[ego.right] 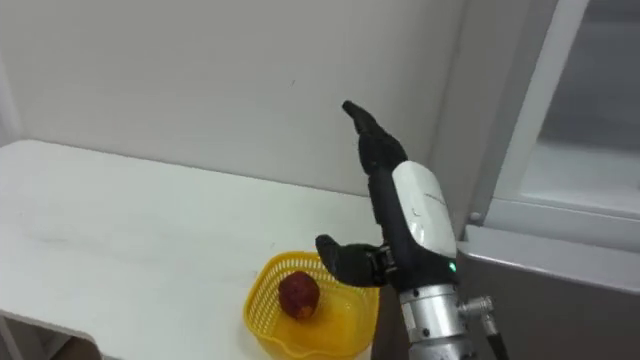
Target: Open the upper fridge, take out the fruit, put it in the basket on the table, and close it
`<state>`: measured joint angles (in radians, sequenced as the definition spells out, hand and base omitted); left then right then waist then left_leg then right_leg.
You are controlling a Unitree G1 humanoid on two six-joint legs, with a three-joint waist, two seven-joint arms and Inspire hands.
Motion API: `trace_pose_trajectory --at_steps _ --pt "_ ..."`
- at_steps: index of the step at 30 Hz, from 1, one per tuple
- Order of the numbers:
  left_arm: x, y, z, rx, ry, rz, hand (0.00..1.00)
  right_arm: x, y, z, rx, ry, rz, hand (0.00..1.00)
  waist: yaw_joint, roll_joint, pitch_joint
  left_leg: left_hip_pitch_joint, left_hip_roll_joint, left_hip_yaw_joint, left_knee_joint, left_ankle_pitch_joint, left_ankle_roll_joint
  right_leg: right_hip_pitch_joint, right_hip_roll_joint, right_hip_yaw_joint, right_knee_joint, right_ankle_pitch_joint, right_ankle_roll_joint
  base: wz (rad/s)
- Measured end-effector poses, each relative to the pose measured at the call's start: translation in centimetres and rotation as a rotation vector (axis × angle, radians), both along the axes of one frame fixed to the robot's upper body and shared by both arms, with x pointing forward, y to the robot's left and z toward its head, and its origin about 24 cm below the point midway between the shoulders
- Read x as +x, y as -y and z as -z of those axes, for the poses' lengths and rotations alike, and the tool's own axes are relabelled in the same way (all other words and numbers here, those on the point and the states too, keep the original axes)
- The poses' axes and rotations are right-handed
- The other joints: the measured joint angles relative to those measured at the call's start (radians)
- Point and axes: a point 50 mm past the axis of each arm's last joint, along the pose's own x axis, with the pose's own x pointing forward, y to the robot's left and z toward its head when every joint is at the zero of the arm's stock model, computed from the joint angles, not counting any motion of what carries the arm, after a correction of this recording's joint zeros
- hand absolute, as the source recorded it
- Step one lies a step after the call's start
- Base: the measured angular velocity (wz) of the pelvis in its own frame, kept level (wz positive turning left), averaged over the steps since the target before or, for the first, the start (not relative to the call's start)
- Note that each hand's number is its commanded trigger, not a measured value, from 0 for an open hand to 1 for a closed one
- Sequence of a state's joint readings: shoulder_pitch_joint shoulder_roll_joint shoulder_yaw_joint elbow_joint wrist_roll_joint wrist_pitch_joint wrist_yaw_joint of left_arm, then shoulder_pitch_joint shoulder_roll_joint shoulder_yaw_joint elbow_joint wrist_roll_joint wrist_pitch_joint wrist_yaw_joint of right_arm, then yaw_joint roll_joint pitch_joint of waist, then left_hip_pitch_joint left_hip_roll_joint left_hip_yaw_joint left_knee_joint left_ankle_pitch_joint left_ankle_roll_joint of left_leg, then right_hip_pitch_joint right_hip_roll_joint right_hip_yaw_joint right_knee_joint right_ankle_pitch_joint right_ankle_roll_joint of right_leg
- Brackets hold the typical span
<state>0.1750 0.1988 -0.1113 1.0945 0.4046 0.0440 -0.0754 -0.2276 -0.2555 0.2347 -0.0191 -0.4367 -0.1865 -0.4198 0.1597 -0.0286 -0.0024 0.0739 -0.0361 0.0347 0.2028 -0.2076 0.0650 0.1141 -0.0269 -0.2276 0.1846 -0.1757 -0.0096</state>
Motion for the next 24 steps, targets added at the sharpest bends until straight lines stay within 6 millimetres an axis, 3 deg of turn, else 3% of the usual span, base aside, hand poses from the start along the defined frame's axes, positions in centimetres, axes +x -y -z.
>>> trace_pose_trajectory --at_steps 5,8,14,24 --pt "-0.5 0.2 0.2 0.012 -0.008 -0.039 0.0 -2.4 0.9 0.0 0.058 0.04 0.043 0.0 -0.076 0.021 0.0006 0.007 0.006 0.021 -0.006 0.0 0.0 -0.005 0.0 0.017 0.002 0.003 -0.002 -0.14" --pt "-0.8 0.6 0.4 0.01 -0.011 -0.045 0.0 -3.0 2.0 -1.0 0.107 0.116 0.102 0.0 -0.1 0.028 -0.0008 0.007 0.011 0.043 -0.008 -0.001 0.0 -0.014 0.009 0.036 0.005 0.004 -0.005 -0.18" --pt "-0.9 0.9 0.4 0.001 0.001 -0.044 0.0 -4.2 3.7 -3.0 0.167 0.292 0.198 0.0 -0.136 0.025 -0.0022 0.007 0.011 0.048 -0.006 -0.001 -0.001 -0.017 0.013 0.057 0.003 0.006 -0.006 -0.05" --pt "-0.9 0.8 0.4 0.005 0.016 -0.042 0.0 -5.3 6.6 -4.4 0.23 0.424 0.346 0.0 -0.181 0.012 -0.0091 0.008 0.009 0.048 -0.006 -0.001 0.0 -0.028 0.012 0.06 0.006 0.005 -0.005 -0.01"
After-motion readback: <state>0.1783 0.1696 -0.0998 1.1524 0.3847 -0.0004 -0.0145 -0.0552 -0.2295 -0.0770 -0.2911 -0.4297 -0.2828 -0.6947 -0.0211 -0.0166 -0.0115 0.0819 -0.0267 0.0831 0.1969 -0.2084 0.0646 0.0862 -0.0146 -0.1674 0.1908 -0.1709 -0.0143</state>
